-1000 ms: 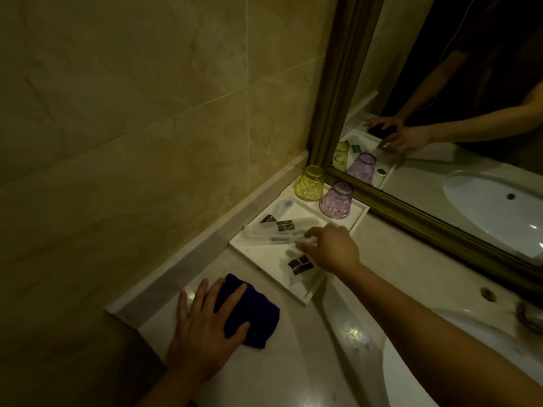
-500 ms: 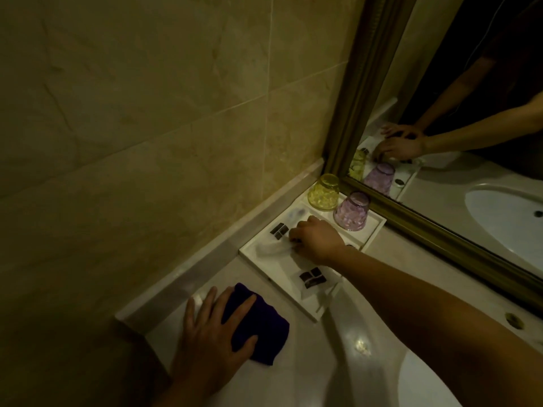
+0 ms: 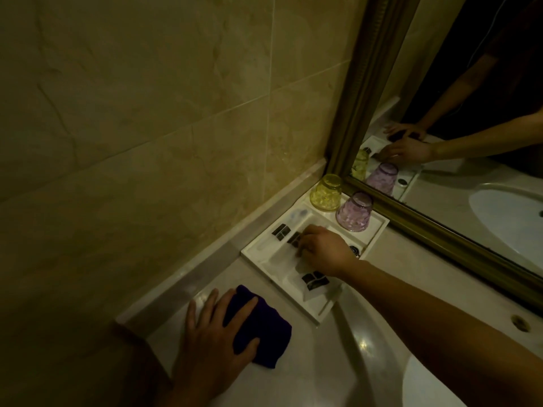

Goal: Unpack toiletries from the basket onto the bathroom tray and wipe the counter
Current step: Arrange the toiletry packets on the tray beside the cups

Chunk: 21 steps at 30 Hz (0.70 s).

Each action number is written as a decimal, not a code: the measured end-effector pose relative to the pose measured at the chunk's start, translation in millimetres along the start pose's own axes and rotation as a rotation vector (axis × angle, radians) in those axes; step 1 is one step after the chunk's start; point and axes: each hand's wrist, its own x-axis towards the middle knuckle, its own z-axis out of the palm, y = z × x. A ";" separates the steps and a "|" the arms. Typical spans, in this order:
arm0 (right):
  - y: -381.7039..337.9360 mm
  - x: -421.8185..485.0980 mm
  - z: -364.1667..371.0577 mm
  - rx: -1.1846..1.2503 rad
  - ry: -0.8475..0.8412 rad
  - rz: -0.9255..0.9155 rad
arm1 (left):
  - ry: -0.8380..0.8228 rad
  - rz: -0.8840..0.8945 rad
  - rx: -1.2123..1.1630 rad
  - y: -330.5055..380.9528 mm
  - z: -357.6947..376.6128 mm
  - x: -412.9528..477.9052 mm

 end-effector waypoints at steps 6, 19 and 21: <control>-5.8 8.1 5.8 -0.006 0.012 0.019 | 0.034 -0.009 -0.023 0.4 1.1 -0.7; 10.2 -1.9 8.5 -0.044 0.097 0.120 | 0.011 -0.004 -0.013 -0.1 1.3 0.6; 11.7 -1.9 9.3 -0.059 0.097 0.098 | 0.008 -0.006 -0.010 0.2 0.9 0.6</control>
